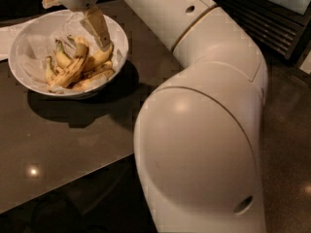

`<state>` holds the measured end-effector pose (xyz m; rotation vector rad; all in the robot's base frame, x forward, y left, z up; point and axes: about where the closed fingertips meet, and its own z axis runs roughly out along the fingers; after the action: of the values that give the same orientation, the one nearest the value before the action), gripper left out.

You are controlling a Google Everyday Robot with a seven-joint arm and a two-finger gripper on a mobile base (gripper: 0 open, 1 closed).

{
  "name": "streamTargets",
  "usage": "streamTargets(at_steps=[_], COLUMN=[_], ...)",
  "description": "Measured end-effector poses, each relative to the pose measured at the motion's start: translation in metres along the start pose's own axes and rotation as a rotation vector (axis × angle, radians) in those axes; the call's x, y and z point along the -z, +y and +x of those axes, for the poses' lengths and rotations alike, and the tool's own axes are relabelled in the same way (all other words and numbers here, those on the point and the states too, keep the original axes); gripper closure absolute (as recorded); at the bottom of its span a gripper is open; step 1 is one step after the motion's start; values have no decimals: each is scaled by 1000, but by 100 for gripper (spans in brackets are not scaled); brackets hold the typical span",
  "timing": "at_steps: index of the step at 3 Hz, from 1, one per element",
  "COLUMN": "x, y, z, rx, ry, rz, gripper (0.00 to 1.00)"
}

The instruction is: Pick banana from white bowl

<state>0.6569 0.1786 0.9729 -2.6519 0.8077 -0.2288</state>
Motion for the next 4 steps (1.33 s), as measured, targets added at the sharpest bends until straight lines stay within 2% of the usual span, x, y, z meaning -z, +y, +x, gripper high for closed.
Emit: streamTargets(at_steps=[1,3,4], x=[-7,-18,-26], y=[-10,-22,-24], z=[-3,-7,-10], rx=[37,75,82], ry=[-21,-50,-70], rz=[-2,-3,-13], gripper=[7,37,44])
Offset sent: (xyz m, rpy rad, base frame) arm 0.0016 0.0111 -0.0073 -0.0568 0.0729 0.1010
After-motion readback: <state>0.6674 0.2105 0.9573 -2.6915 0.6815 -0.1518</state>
